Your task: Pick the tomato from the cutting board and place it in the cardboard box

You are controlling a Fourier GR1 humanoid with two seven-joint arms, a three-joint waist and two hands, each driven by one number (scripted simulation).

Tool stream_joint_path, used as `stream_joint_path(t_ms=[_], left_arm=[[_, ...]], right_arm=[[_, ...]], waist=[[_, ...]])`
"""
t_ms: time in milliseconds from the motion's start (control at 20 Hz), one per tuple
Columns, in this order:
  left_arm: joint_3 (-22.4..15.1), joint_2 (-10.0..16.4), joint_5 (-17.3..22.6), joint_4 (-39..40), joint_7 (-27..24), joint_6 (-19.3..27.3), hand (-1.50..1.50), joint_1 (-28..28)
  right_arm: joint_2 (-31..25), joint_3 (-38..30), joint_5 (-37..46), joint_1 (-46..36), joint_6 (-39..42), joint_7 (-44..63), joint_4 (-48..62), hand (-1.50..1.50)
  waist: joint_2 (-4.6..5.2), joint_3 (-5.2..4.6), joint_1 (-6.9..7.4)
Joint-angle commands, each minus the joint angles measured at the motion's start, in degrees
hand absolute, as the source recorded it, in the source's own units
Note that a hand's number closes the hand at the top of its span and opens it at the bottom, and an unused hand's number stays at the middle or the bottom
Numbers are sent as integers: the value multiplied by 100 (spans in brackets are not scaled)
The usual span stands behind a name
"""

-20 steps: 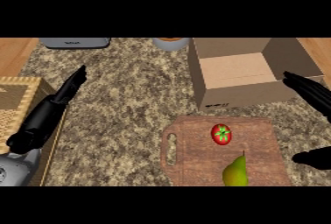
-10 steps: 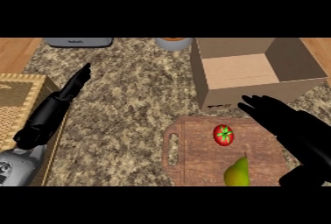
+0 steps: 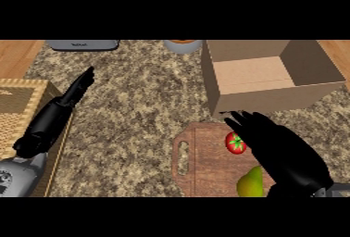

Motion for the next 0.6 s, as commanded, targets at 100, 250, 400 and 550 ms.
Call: stream_joint_path(t_ms=[100, 250, 400, 550], left_arm=[[264, -140, 77, 400, -350, -242, 0, 181], [46, -375, -134, 68, 235, 15, 0, -48], [-63, -573, -322, -126, 274, 195, 0, 133], [188, -461, -243, 572, -157, -192, 0, -131]], right_arm=[[728, 253, 299, -109, 267, 468, 362, -150], [1145, 799, 993, -122, 116, 813, 451, -150], [654, 26, 774, -97, 269, 314, 453, -150], [1201, 356, 1223, -328, 86, 288, 1094, -150]], waist=[[54, -98, -32], [47, -95, -38], [44, -93, -50], [68, -96, -46]])
